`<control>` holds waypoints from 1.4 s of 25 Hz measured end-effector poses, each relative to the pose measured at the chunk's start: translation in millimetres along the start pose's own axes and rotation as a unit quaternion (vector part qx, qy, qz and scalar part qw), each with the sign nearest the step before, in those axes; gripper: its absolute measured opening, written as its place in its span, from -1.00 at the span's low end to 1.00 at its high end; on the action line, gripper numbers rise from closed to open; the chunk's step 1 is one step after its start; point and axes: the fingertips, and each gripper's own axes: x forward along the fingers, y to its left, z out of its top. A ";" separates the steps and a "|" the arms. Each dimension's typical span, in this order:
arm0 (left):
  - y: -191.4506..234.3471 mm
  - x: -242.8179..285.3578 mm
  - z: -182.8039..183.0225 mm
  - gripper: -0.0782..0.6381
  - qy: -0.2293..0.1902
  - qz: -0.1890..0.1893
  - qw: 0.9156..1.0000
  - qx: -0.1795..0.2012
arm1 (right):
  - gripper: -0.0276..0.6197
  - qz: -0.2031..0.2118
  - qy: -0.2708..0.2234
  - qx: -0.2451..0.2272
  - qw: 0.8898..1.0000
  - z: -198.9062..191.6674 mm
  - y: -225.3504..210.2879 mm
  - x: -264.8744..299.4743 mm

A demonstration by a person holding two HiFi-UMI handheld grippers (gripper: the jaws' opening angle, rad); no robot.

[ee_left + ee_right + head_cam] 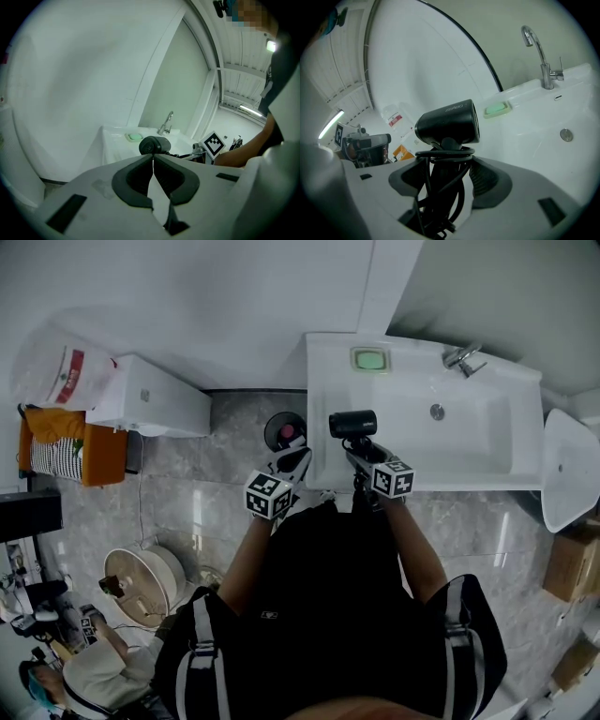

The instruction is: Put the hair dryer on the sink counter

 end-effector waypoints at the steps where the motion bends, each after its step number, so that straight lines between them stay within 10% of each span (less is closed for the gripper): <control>1: 0.7 0.2 0.3 -0.73 0.000 0.001 1.000 0.000 | 0.09 -0.001 0.002 0.000 1.000 -0.3 -1.9 3.0; 35: 3.9 -3.7 -13.1 -0.73 0.015 0.010 1.000 -0.013 | 0.09 -0.097 0.067 0.013 0.993 -11.3 -47.8 56.9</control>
